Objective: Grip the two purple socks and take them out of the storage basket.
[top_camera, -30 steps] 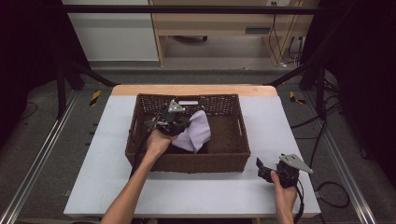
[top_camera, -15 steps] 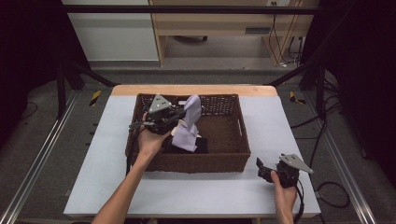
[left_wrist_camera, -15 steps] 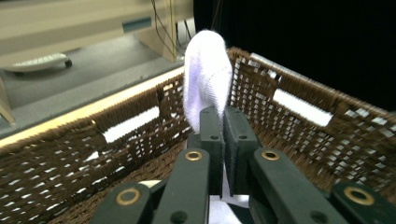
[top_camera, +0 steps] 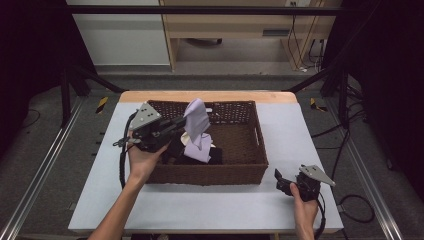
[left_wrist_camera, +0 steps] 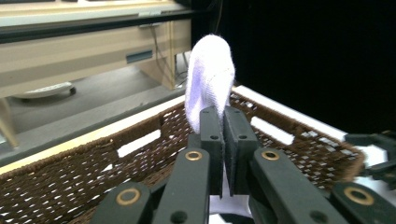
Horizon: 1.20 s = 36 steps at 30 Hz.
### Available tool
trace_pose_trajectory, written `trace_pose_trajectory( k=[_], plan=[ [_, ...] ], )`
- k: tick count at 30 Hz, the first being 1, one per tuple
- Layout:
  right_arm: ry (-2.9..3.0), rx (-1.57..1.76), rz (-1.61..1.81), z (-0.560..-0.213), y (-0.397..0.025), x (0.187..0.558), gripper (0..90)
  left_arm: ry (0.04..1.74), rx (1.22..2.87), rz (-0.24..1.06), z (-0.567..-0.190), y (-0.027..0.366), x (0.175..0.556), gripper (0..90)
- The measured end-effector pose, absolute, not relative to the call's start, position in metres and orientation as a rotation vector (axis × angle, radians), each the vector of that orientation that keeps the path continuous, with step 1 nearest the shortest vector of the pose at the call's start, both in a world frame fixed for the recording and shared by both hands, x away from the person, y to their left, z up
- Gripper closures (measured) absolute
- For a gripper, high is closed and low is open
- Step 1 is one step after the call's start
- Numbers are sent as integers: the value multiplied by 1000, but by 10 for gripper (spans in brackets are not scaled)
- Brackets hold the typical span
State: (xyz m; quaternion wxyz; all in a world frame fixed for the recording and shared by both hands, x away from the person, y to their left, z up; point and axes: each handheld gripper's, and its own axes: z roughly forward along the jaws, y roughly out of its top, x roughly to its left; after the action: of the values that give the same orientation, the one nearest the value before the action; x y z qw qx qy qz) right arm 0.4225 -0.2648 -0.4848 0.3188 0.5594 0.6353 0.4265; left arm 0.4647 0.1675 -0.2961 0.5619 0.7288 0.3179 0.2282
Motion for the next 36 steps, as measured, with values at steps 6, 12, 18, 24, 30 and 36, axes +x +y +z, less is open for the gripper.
trace_pose_trajectory(
  k=[6,12,18,24,30,36],
  plan=[
    [1670,1472,1120,-485,-265,423,48,699,1719,549,-287,179,437,862],
    [1668,1472,1117,-485,-265,422,48,659,1717,546,-286,191,411,862],
    [1666,1471,1117,-485,-264,422,48,619,1703,555,-282,203,387,861],
    [1665,1470,1115,-485,-264,422,48,609,1721,522,-296,210,370,860],
    [1661,1468,1116,-485,-264,422,48,602,1766,500,-314,214,356,860],
    [1659,1465,1112,-485,-264,422,48,622,1831,450,-337,213,349,859]
  ],
)
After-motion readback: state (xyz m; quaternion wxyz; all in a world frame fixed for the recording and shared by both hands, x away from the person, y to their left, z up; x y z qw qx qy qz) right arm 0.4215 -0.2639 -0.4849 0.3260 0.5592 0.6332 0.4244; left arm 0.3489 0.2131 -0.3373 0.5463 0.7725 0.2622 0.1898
